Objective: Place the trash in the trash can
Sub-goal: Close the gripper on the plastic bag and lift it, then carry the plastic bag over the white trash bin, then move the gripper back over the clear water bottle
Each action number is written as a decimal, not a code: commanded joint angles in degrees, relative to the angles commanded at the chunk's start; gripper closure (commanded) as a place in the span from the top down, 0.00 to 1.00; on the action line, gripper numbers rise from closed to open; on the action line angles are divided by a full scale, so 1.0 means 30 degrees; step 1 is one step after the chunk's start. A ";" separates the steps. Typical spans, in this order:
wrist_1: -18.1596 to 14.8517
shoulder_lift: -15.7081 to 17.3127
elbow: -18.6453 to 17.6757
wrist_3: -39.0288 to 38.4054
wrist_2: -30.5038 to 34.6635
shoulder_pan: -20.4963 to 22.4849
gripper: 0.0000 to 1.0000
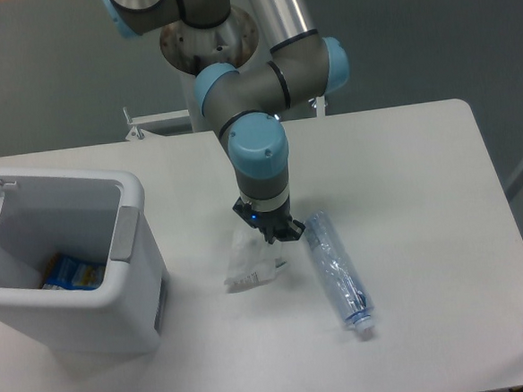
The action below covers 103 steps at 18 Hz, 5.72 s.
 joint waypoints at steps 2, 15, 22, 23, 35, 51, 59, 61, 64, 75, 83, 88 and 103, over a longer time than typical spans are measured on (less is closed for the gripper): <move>-0.0029 0.0029 0.0205 -0.0118 -0.0349 0.0058 0.00; -0.5420 0.0088 0.5537 -0.2840 -0.8842 0.2841 0.00; -0.5274 0.0263 0.7615 -0.4891 -1.0485 0.3135 0.00; -0.5274 0.0322 0.7908 -0.5242 -1.0720 0.3135 0.00; -0.5332 0.2868 0.7912 -0.7002 -1.2070 0.2170 0.00; -0.5215 0.5507 0.6038 -0.8585 -1.1836 -0.1609 0.00; -0.5157 0.5508 0.5714 -0.8527 -1.1807 -0.3075 0.00; -0.5127 0.5450 0.5626 -0.8293 -1.1865 -0.3135 0.14; -0.5098 0.5391 0.5655 -0.8234 -1.1865 -0.3164 0.48; -0.4043 0.4660 0.6182 -0.8029 -1.1923 -0.1879 0.68; -0.4014 0.3107 0.6563 -0.8000 -1.1982 0.1754 0.70; -0.3985 0.1965 0.6681 -0.7269 -1.1836 0.3308 0.84; -0.4014 -0.2576 0.7882 -0.7501 -0.6066 0.3867 0.99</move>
